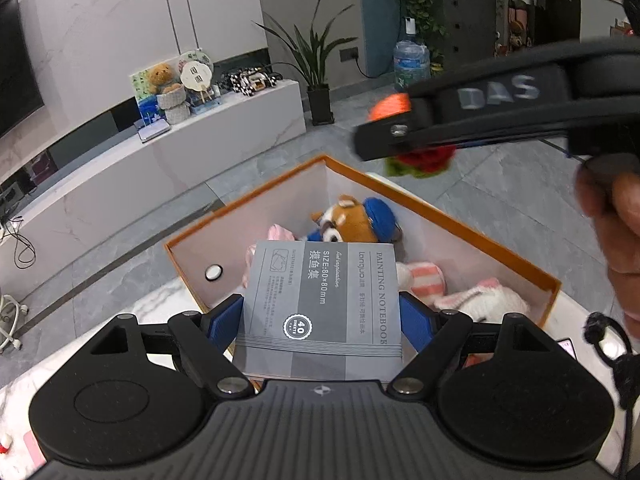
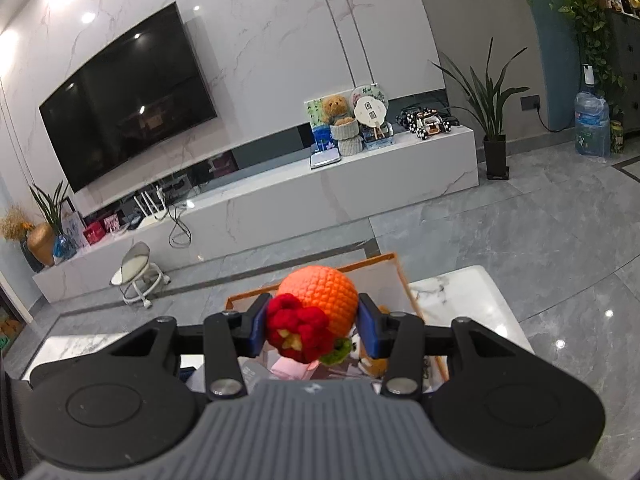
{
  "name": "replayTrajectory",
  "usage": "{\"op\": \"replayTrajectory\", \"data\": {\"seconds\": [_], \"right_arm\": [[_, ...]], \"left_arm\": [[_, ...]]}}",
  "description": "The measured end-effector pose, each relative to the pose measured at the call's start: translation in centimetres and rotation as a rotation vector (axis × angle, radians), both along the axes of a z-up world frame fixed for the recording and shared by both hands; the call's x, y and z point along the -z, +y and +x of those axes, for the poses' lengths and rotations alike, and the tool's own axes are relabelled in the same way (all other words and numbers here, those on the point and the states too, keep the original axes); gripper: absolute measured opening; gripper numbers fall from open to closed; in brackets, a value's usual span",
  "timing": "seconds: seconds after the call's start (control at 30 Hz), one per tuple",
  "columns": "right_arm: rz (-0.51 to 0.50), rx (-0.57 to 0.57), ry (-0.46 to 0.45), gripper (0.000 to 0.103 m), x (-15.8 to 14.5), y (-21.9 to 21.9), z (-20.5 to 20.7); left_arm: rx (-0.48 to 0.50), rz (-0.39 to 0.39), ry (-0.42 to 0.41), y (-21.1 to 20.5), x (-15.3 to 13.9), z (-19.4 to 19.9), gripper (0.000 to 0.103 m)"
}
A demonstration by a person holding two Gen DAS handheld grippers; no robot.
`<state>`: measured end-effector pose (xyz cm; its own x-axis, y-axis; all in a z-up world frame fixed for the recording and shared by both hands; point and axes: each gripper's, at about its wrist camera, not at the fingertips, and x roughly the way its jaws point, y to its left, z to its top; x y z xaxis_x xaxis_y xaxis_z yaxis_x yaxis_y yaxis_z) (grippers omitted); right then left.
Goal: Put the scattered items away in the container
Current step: 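Lower the grey notebook into the box with the left tool while the right tool lowers the orange ball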
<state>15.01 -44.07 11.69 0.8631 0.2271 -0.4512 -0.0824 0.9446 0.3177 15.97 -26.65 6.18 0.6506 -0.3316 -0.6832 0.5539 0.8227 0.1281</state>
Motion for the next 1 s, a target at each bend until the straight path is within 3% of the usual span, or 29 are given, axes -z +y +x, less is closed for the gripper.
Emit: {"op": "replayTrajectory", "data": {"seconds": [0.2,0.8,0.83,0.87,0.9,1.0], "right_arm": [[0.059,0.050,-0.005,0.048,0.4,-2.8,0.2],[0.008,-0.036,0.103,0.051,2.9,-0.9,3.1],[0.005,-0.043,0.115,0.055,3.1,-0.8,3.3],[0.001,-0.050,0.127,0.067,3.2,-0.6,3.4],[-0.004,-0.059,0.140,0.073,3.4,-0.4,3.5],[-0.024,-0.082,0.156,0.077,3.8,0.1,3.8]], "left_arm": [[-0.037,-0.036,-0.016,1.0,-1.0,1.5,0.095],[0.025,0.030,0.078,-1.1,3.8,2.5,0.096],[0.025,0.032,0.079,-1.2,3.9,2.5,0.096],[0.024,0.036,0.081,-1.2,4.0,2.6,0.096],[0.023,0.041,0.083,-1.3,4.1,2.7,0.096],[0.026,0.065,0.090,-1.5,4.4,2.7,0.096]]}}
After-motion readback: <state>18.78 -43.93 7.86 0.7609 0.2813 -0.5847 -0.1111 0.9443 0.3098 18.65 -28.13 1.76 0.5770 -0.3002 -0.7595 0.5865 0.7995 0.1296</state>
